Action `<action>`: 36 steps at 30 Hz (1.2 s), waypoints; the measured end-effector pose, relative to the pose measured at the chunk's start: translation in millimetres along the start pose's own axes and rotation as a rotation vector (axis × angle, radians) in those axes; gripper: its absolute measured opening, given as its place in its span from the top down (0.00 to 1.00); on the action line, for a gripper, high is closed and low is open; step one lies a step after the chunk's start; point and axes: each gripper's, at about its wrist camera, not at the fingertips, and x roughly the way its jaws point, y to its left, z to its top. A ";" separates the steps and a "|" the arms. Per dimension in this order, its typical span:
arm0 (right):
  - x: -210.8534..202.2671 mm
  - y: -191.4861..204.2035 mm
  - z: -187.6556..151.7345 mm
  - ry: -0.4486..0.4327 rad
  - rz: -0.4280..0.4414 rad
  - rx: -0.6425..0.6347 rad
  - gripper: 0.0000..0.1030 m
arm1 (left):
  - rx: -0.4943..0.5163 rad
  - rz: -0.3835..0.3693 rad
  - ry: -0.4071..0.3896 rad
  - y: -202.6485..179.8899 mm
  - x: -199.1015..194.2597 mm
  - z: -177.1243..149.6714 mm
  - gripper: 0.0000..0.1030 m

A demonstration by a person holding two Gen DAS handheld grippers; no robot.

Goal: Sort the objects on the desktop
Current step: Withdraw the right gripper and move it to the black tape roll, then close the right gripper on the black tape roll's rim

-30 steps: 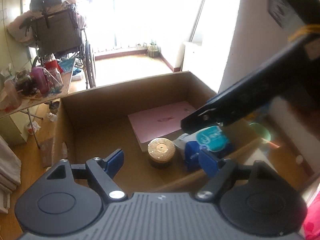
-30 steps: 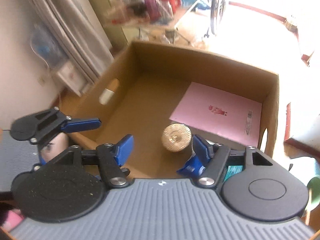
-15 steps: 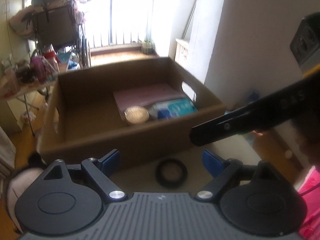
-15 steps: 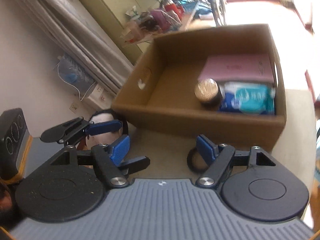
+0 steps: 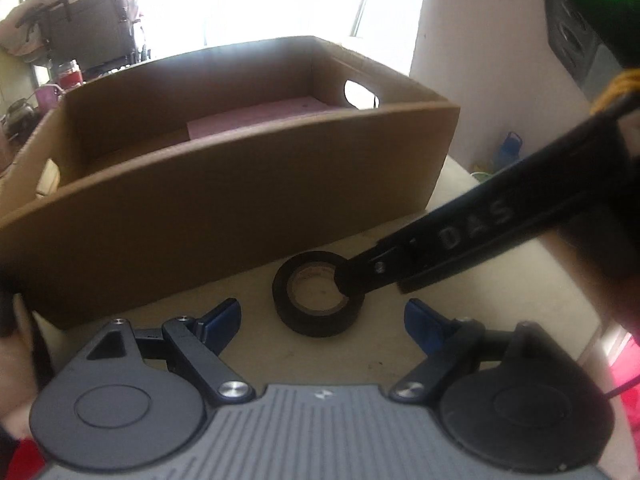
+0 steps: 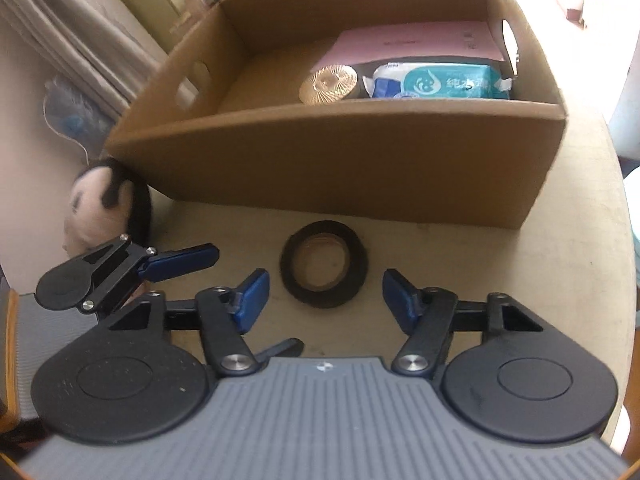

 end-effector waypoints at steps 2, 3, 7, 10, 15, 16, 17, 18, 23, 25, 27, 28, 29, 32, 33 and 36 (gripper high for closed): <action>6.4 -0.5 1.6 0.002 -0.018 -0.019 0.47 | 0.003 -0.003 0.005 2.6 10.0 0.4 0.13; 10.3 -1.2 2.2 0.005 -0.024 -0.025 0.48 | 0.005 -0.002 0.010 5.3 15.6 2.1 0.15; 23.6 -7.2 6.2 0.024 -0.024 -0.017 0.49 | 0.003 -0.012 0.045 12.3 31.0 7.0 0.26; 29.5 -8.5 8.7 0.027 -0.029 -0.029 0.49 | 0.000 -0.018 0.050 16.9 37.0 9.8 0.31; 39.2 -10.0 11.6 0.047 -0.025 -0.032 0.51 | 0.005 -0.021 0.058 22.6 43.6 11.5 0.38; 40.7 -10.0 12.0 0.049 -0.026 -0.033 0.52 | 0.006 -0.022 0.058 23.4 43.8 11.6 0.37; 40.9 -9.7 11.9 0.044 -0.025 -0.036 0.52 | 0.007 -0.024 0.056 24.2 44.1 11.6 0.37; 40.8 -9.1 12.1 0.043 -0.025 -0.039 0.53 | 0.010 -0.025 0.054 25.2 44.1 11.4 0.37; 41.3 -8.7 12.0 0.047 -0.011 -0.039 0.64 | 0.014 -0.024 0.048 29.3 42.2 9.1 0.37; 40.7 -6.8 10.2 0.050 -0.011 -0.046 0.64 | 0.013 -0.024 0.050 30.7 41.0 8.3 0.37; 39.7 -5.5 8.3 0.051 -0.015 -0.055 0.65 | 0.013 -0.025 0.051 32.4 39.1 6.6 0.37; 39.2 -5.5 7.6 0.051 -0.016 -0.055 0.66 | 0.013 -0.026 0.052 33.2 37.9 5.4 0.37; 38.7 -5.0 6.9 0.053 -0.016 -0.053 0.66 | 0.013 -0.028 0.054 33.9 36.6 4.3 0.37; 37.4 -3.4 3.7 0.062 -0.014 -0.048 0.67 | 0.015 -0.034 0.054 35.7 30.4 -0.7 0.38; 36.1 -2.5 1.4 0.066 -0.014 -0.050 0.68 | 0.019 -0.035 0.051 36.1 27.0 -2.9 0.40; 32.1 1.3 -6.8 0.075 -0.018 -0.059 0.68 | 0.022 -0.028 0.040 38.1 17.9 -8.8 0.45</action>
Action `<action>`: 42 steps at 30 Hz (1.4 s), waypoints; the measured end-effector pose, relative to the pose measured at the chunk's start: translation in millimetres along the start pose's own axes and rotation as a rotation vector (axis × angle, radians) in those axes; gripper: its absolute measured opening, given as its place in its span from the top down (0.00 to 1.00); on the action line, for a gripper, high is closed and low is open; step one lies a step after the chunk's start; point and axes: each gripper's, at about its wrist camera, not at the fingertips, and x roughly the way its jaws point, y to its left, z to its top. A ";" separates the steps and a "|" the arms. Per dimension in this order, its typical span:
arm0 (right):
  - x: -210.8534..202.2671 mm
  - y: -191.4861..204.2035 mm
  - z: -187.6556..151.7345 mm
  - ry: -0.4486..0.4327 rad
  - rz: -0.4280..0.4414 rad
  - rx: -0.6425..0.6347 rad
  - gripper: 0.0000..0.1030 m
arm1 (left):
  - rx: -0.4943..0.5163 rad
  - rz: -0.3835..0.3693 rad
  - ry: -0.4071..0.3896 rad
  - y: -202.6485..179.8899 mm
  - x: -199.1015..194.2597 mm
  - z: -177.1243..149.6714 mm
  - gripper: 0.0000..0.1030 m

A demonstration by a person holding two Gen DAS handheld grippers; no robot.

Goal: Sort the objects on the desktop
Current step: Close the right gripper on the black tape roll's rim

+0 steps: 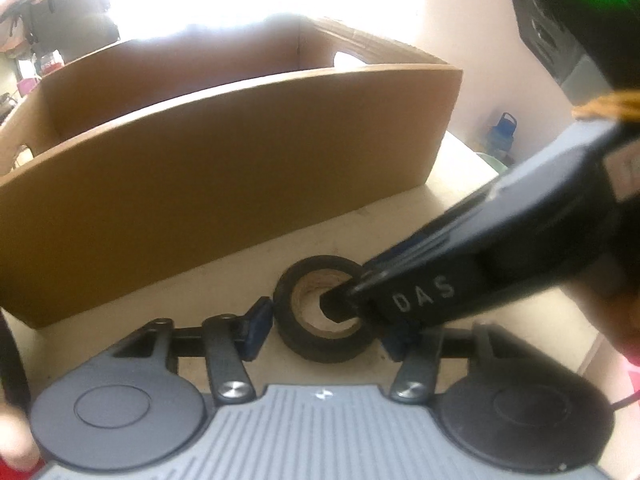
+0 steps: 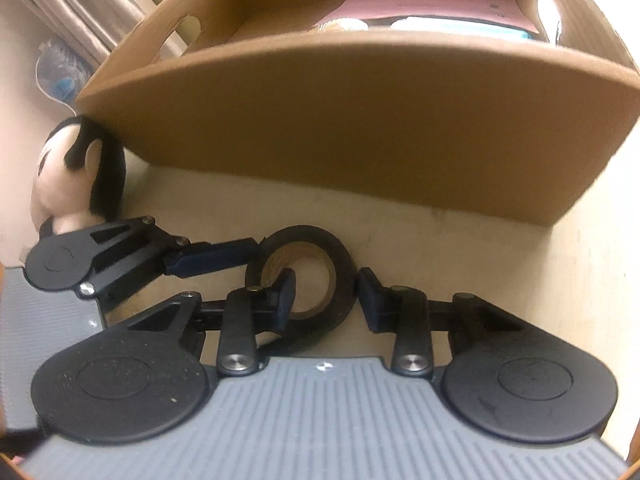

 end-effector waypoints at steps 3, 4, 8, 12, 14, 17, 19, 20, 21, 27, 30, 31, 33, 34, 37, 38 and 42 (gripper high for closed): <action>-5.8 3.4 -9.8 0.002 0.003 -0.001 0.68 | 0.008 -0.010 0.002 0.2 -4.5 -9.6 0.45; -6.9 3.7 -13.0 0.005 0.006 0.002 0.69 | 0.009 -0.014 0.001 0.4 -6.7 -13.0 0.45; -14.2 6.8 -28.7 0.011 0.010 0.013 0.70 | 0.021 -0.026 0.004 -1.3 -16.7 -21.5 0.45; -19.6 10.1 -43.9 0.022 0.018 0.013 0.70 | 0.032 -0.035 0.004 -3.1 -27.0 -34.4 0.45; -22.2 12.9 -51.6 0.028 0.024 0.010 0.71 | 0.028 -0.044 0.007 -0.8 -33.7 -42.3 0.45; -24.0 17.9 -60.0 0.037 0.034 0.006 0.71 | 0.026 -0.053 0.005 -3.8 -41.7 -54.4 0.45; -24.8 21.9 -65.2 0.043 0.036 -0.010 0.71 | 0.028 -0.059 0.001 -3.1 -46.0 -60.2 0.45; -26.0 22.7 -67.7 0.045 0.035 -0.019 0.72 | 0.028 -0.061 -0.001 -2.1 -47.7 -62.6 0.45; -26.5 24.0 -69.2 0.047 0.035 -0.029 0.72 | 0.027 -0.061 -0.002 -1.1 -48.2 -63.0 0.45; -27.3 25.6 -70.7 0.044 0.016 -0.056 0.78 | 0.056 -0.032 -0.010 -10.1 -45.7 -61.6 0.41; -28.0 25.6 -69.5 0.034 0.002 -0.071 0.78 | 0.061 -0.029 -0.011 -5.4 -49.3 -64.5 0.41; -27.8 24.9 -69.2 0.034 0.002 -0.070 0.78 | 0.064 -0.028 -0.012 -7.7 -50.6 -65.2 0.41; -26.3 24.3 -68.3 0.034 -0.001 -0.068 0.79 | 0.078 -0.025 -0.015 -25.3 -55.6 -65.9 0.41; -26.0 24.3 -68.0 0.031 -0.002 -0.069 0.79 | 0.081 -0.025 -0.015 -29.5 -52.8 -63.6 0.41; -25.1 24.5 -66.8 0.029 -0.003 -0.072 0.79 | 0.078 -0.037 -0.012 -33.3 -42.4 -56.8 0.41; -24.9 24.4 -66.6 0.029 -0.003 -0.072 0.79 | 0.077 -0.043 -0.012 -33.4 -43.1 -57.5 0.39; -24.6 24.3 -65.5 0.030 -0.003 -0.074 0.79 | 0.089 -0.052 0.015 -33.5 -41.0 -62.8 0.36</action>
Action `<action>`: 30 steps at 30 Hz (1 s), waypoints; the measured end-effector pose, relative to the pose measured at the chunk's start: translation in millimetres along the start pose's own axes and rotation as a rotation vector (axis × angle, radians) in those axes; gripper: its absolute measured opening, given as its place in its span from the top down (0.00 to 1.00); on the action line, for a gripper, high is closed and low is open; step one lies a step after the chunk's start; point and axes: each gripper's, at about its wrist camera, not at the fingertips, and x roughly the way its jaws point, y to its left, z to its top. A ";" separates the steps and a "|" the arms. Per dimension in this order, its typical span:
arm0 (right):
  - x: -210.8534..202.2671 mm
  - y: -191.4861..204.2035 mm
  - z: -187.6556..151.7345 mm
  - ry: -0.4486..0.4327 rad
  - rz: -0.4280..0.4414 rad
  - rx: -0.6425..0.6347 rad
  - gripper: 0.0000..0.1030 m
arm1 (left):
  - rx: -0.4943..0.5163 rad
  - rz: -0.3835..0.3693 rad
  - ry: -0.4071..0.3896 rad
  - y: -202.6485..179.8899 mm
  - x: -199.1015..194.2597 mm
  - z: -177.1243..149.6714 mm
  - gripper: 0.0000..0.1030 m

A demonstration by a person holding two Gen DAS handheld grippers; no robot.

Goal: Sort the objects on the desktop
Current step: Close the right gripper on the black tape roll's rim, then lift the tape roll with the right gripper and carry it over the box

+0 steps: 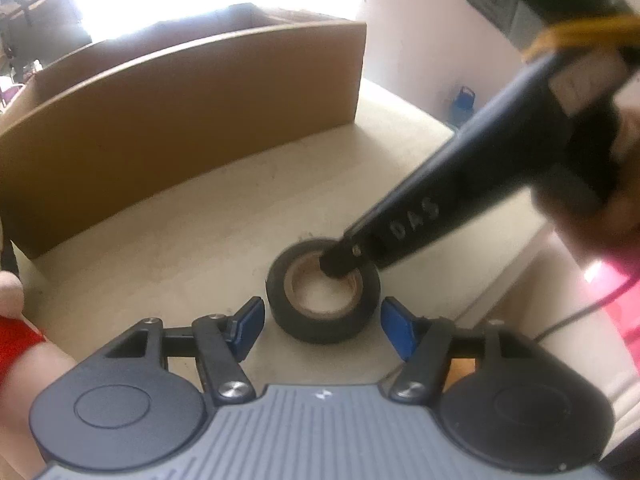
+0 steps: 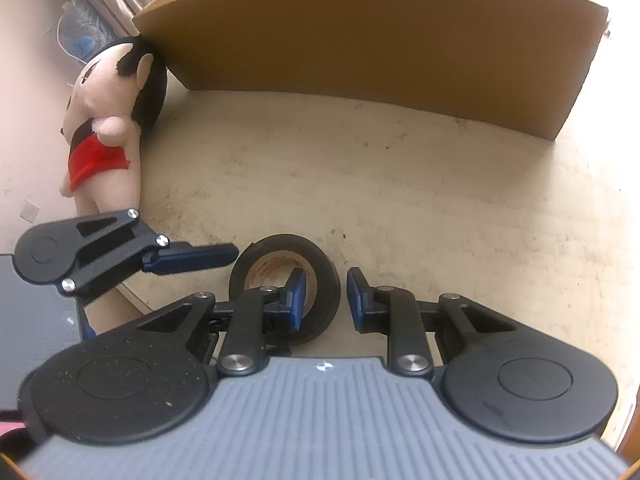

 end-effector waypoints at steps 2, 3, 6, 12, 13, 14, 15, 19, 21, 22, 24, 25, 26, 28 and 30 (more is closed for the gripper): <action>-0.1 0.1 0.0 0.000 -0.001 0.001 0.79 | -0.016 -0.002 0.003 0.8 0.9 -2.3 0.36; 0.0 0.3 0.2 0.000 -0.003 -0.001 0.79 | -0.026 -0.004 -0.007 1.6 0.1 -2.7 0.37; 0.2 2.2 -0.5 -0.001 -0.011 -0.010 0.79 | -0.037 -0.009 -0.015 3.1 0.1 -1.6 0.39; 0.9 8.2 -1.4 0.004 -0.023 -0.039 0.79 | -0.035 -0.010 -0.022 1.5 1.8 -2.0 0.41; 0.7 10.3 -2.0 0.007 -0.028 -0.050 0.79 | -0.038 -0.016 -0.020 2.3 -0.4 -3.0 0.41; 0.3 12.1 -3.1 0.010 -0.032 -0.059 0.79 | -0.039 -0.018 -0.020 2.6 -1.0 -3.9 0.41; 0.0 13.6 -4.1 0.012 -0.034 -0.066 0.79 | -0.037 -0.018 -0.020 2.4 -1.7 -4.8 0.41; 0.1 14.6 -5.7 0.011 -0.037 -0.070 0.80 | -0.033 -0.008 -0.021 0.2 0.1 -2.9 0.41; 0.0 15.3 -6.3 0.006 -0.043 -0.069 0.80 | -0.035 -0.006 -0.020 0.0 2.8 -1.7 0.41; 0.0 15.4 -6.3 0.003 -0.046 -0.066 0.80 | -0.036 -0.006 -0.020 0.5 3.0 -1.3 0.41; -0.1 16.1 -7.0 0.001 -0.051 -0.066 0.80 | -0.034 -0.008 -0.020 -0.3 1.4 -2.0 0.40; -0.1 16.6 -7.5 0.000 -0.053 -0.070 0.80 | -0.034 -0.007 -0.020 -0.7 1.5 -1.8 0.41; -0.5 17.0 -7.8 -0.001 -0.056 -0.072 0.80 | -0.034 -0.006 -0.021 -1.1 1.5 -1.5 0.41; -0.8 17.3 -7.7 -0.001 -0.062 -0.072 0.82 | -0.035 -0.006 -0.021 -2.6 -1.2 -7.2 0.41; -0.8 16.4 -6.4 0.002 -0.060 -0.058 0.83 | -0.037 -0.007 -0.020 -1.2 0.1 -6.7 0.41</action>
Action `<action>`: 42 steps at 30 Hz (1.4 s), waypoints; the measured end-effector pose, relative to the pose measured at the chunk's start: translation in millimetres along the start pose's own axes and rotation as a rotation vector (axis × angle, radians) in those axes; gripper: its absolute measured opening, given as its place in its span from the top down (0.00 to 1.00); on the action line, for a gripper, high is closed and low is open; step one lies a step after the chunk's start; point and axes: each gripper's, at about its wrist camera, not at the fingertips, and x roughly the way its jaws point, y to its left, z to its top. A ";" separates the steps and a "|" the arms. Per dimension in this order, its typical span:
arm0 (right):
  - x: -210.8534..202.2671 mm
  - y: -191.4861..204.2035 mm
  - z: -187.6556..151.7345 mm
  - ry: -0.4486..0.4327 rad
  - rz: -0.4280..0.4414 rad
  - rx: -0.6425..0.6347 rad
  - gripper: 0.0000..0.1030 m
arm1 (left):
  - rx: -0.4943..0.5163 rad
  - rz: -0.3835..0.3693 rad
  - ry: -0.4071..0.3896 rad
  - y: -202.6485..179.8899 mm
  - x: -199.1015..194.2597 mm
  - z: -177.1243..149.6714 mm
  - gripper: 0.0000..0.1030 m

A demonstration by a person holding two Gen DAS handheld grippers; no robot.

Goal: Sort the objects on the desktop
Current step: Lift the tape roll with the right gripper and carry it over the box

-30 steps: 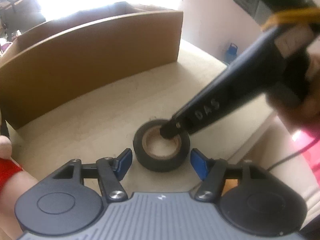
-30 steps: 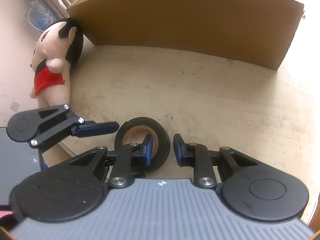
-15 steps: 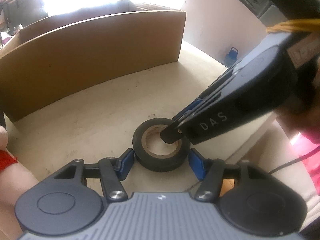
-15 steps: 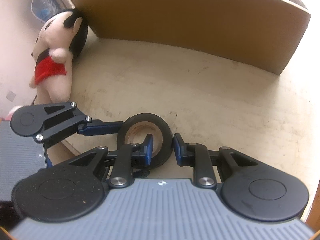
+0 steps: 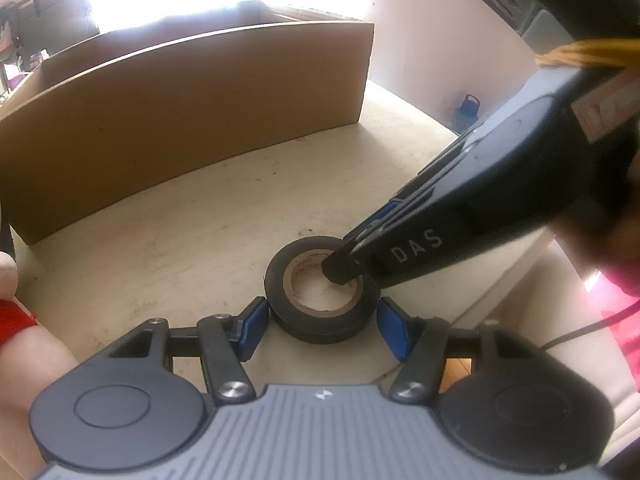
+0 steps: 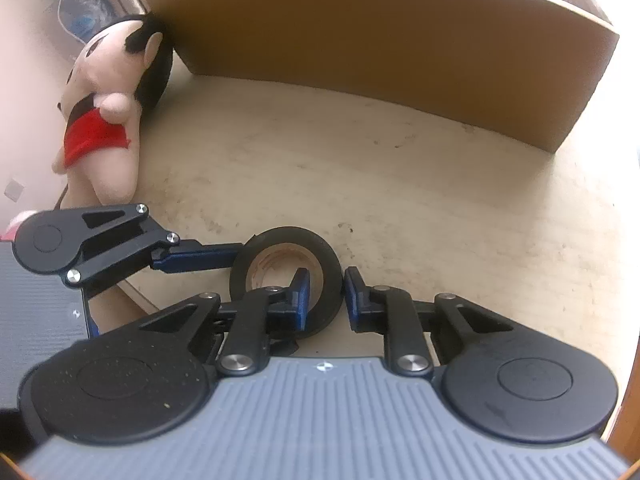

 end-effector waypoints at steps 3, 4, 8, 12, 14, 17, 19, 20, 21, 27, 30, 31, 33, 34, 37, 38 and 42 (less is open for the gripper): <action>-0.7 -1.0 0.0 0.004 0.005 0.013 0.83 | -0.002 -0.005 0.002 1.6 -0.6 0.8 0.41; -0.9 -0.9 -0.2 0.005 0.005 0.015 0.83 | -0.001 -0.006 0.001 1.2 -0.5 1.0 0.41; -1.8 -0.7 -0.7 0.005 0.004 0.016 0.83 | 0.004 -0.005 -0.001 1.4 -2.3 1.7 0.41; -2.8 -0.1 -1.3 0.004 0.003 0.016 0.83 | 0.007 -0.004 -0.002 1.1 -3.4 1.4 0.41; -3.0 -0.4 -1.1 0.004 0.003 0.015 0.83 | 0.009 -0.003 -0.003 0.7 -4.2 1.9 0.41; -4.0 -0.6 0.3 0.002 0.001 0.013 0.83 | 0.009 -0.003 -0.003 0.9 -4.8 2.1 0.41; -4.4 -0.8 0.9 0.002 0.001 0.012 0.83 | 0.010 -0.001 -0.005 0.2 -6.6 2.0 0.41; -4.4 -0.9 0.9 0.002 0.001 0.012 0.83 | 0.011 0.000 -0.006 0.0 -7.6 1.9 0.41; -4.7 -1.3 1.4 0.001 0.001 0.012 0.83 | 0.010 0.000 -0.007 -0.2 -7.8 1.9 0.41; -7.5 -0.2 3.1 -0.006 -0.002 0.013 0.83 | 0.011 0.001 -0.010 1.2 -10.3 3.0 0.41; -8.8 0.7 3.1 -0.010 -0.006 0.010 0.83 | 0.010 0.002 -0.014 2.1 -12.9 4.0 0.41; -9.3 0.9 3.3 -0.011 -0.006 0.010 0.83 | 0.011 0.003 -0.015 1.9 -13.2 4.5 0.41; -10.5 1.1 3.5 -0.014 -0.007 0.011 0.83 | 0.012 0.004 -0.018 1.9 -13.0 5.3 0.41; -11.2 1.3 3.7 -0.015 -0.009 0.010 0.83 | 0.012 0.004 -0.020 1.8 -13.4 5.8 0.41; -13.8 2.1 5.0 -0.022 -0.012 0.006 0.84 | 0.012 0.006 -0.028 2.8 -13.8 7.8 0.41; -14.9 2.1 5.6 -0.025 -0.012 0.006 0.84 | 0.012 0.006 -0.031 2.9 -14.3 8.7 0.41; -20.0 3.8 8.7 -0.039 -0.015 0.003 0.84 | 0.014 0.012 -0.046 3.3 -15.6 12.5 0.41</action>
